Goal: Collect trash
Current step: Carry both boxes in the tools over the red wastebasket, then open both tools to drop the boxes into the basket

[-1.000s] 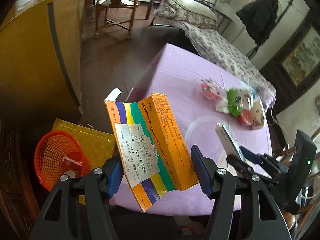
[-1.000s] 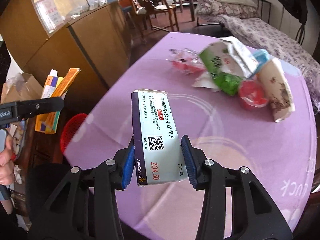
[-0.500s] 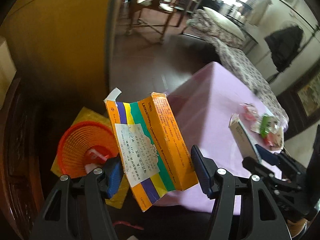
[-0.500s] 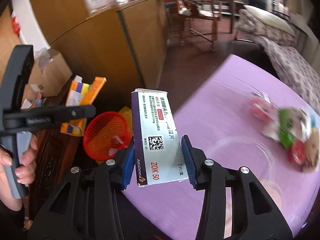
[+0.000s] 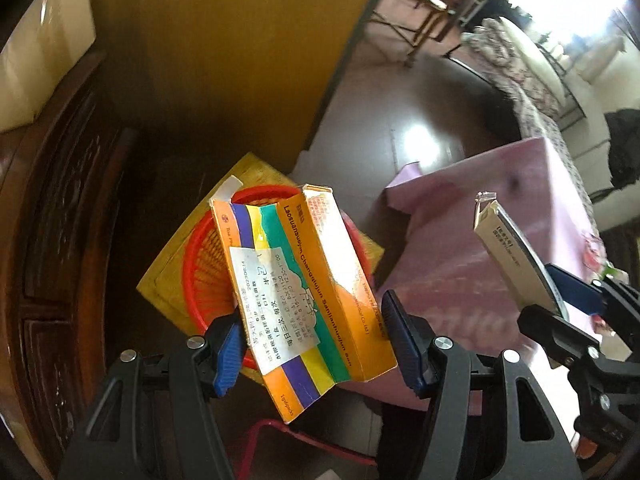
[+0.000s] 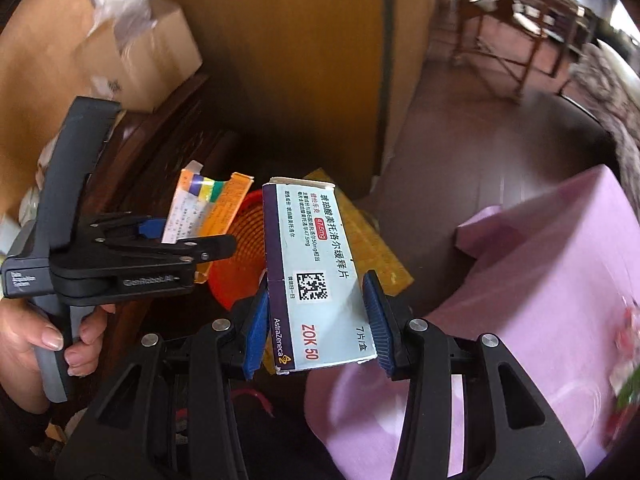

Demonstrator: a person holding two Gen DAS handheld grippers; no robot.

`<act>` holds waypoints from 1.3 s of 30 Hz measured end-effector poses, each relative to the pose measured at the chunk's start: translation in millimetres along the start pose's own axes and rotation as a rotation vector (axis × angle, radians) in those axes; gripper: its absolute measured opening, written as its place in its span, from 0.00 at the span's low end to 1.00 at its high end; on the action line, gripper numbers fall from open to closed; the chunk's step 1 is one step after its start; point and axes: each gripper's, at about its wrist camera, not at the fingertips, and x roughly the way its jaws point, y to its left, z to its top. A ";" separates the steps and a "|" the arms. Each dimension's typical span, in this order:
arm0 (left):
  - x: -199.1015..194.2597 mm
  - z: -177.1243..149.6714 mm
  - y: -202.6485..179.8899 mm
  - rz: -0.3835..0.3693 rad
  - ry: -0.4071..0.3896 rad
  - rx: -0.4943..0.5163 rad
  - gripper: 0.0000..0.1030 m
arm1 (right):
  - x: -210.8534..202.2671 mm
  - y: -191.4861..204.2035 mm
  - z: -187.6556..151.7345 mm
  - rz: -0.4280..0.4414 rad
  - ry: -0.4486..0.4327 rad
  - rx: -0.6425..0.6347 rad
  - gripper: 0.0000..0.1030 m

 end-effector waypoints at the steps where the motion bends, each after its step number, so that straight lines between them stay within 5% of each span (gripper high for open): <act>1: 3.9 1.0 4.7 0.002 0.005 -0.009 0.61 | 6.4 3.7 3.8 0.006 0.012 -0.010 0.43; 13: 50.1 -0.5 48.8 0.013 0.075 -0.099 0.62 | 73.1 27.1 26.9 0.072 0.119 -0.014 0.43; 20: 59.3 -0.9 57.7 0.015 0.088 -0.143 0.72 | 92.9 30.8 32.5 0.072 0.151 -0.032 0.49; 30: 53.1 -6.9 44.4 0.005 0.089 -0.127 0.73 | 63.2 12.4 19.0 0.060 0.112 0.025 0.49; 39: 26.9 -8.5 -0.5 -0.009 0.056 -0.033 0.76 | 13.7 -18.2 -14.2 -0.040 0.040 0.059 0.49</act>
